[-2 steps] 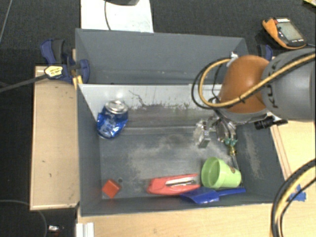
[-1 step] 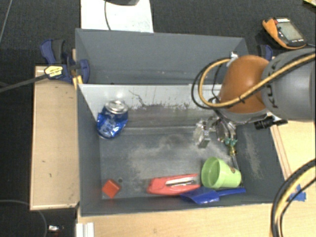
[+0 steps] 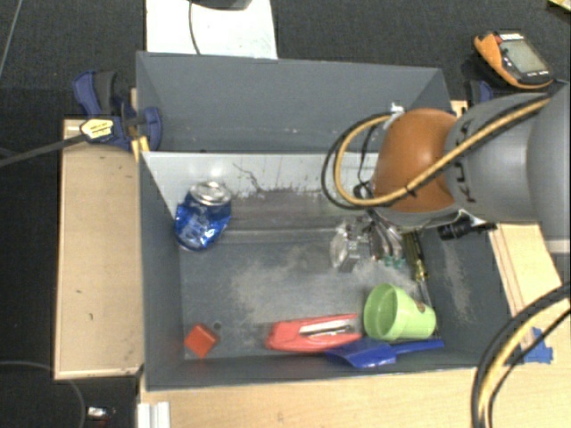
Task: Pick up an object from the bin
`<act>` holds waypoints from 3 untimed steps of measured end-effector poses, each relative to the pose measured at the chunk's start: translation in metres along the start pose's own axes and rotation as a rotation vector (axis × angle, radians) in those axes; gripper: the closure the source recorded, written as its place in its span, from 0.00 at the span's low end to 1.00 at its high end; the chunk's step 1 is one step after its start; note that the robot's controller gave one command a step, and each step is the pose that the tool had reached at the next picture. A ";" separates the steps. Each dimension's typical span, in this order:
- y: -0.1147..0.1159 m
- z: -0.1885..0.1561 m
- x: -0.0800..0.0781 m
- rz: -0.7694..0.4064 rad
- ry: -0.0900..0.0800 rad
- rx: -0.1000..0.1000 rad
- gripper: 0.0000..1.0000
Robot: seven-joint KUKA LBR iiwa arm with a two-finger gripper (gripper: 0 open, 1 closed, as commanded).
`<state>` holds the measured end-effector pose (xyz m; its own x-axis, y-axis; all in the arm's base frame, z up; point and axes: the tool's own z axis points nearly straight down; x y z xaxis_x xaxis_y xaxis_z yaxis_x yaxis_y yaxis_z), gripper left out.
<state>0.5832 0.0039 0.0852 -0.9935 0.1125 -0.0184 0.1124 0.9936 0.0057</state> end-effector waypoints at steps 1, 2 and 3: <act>0.010 0.010 0.016 -0.002 -0.002 0.001 1.00; 0.015 -0.039 0.000 -0.724 -0.005 0.000 0.00; 0.016 -0.048 -0.003 -0.762 -0.006 -0.001 0.00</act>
Offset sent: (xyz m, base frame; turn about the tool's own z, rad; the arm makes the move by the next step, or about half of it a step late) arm 0.0031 0.0149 0.0475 -0.7662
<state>0.5874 0.0192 0.1338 -0.7960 -0.6048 -0.0227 -0.6048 0.7963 -0.0098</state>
